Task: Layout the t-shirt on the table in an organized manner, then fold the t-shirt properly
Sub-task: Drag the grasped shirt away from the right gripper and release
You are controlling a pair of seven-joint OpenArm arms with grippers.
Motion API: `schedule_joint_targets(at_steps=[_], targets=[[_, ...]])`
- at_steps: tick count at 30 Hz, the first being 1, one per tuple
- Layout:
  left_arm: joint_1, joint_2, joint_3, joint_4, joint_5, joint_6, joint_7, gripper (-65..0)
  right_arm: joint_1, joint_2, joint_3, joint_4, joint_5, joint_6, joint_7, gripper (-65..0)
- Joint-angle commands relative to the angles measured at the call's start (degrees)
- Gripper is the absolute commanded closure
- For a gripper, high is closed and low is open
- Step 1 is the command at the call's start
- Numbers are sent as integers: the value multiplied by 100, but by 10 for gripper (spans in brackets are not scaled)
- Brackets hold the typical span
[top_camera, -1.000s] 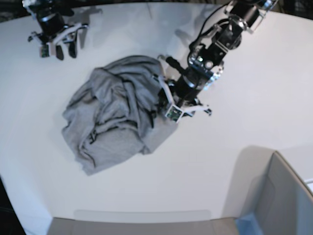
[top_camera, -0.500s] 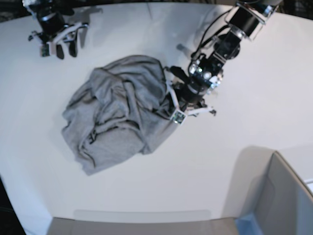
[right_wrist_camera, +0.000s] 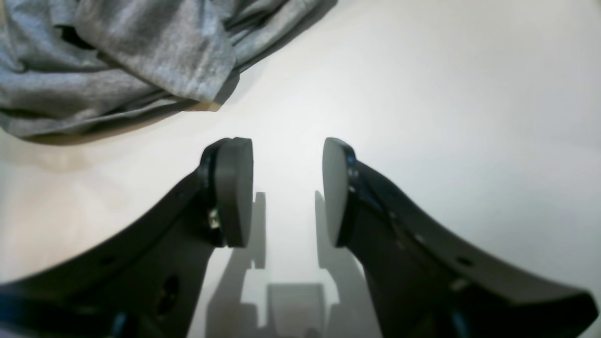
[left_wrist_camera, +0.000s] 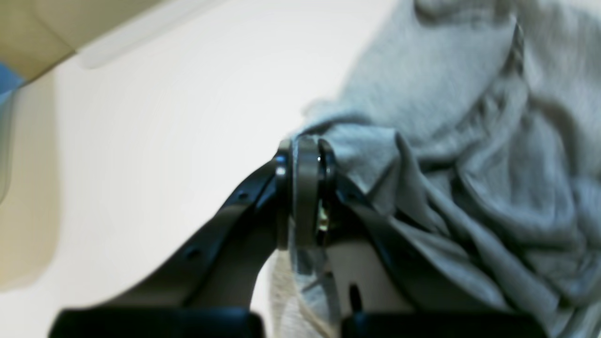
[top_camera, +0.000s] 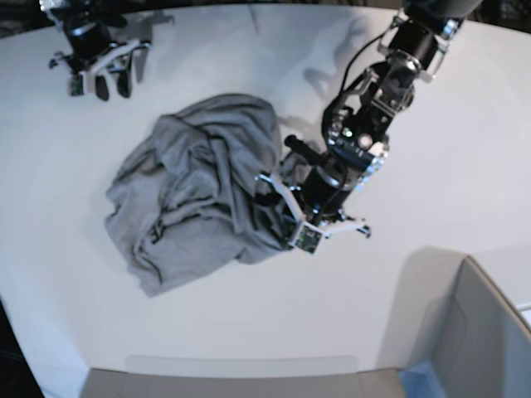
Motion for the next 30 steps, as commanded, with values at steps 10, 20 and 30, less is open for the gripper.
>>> schedule_joint_targets(at_steps=[10, 20, 30], targets=[[265, -562, -2629, -39, -1675, 1269, -748, 0, 2, 15, 33, 86, 13, 21, 152, -248], [1056, -615, -2691, -206, -1825, 1085, -748, -140, 169, 6, -11, 86, 21, 21, 152, -248], [1214, -650, -2814, -4, -1816, 1287, -757, -206, 116, 6, -20, 86, 21, 21, 143, -248]])
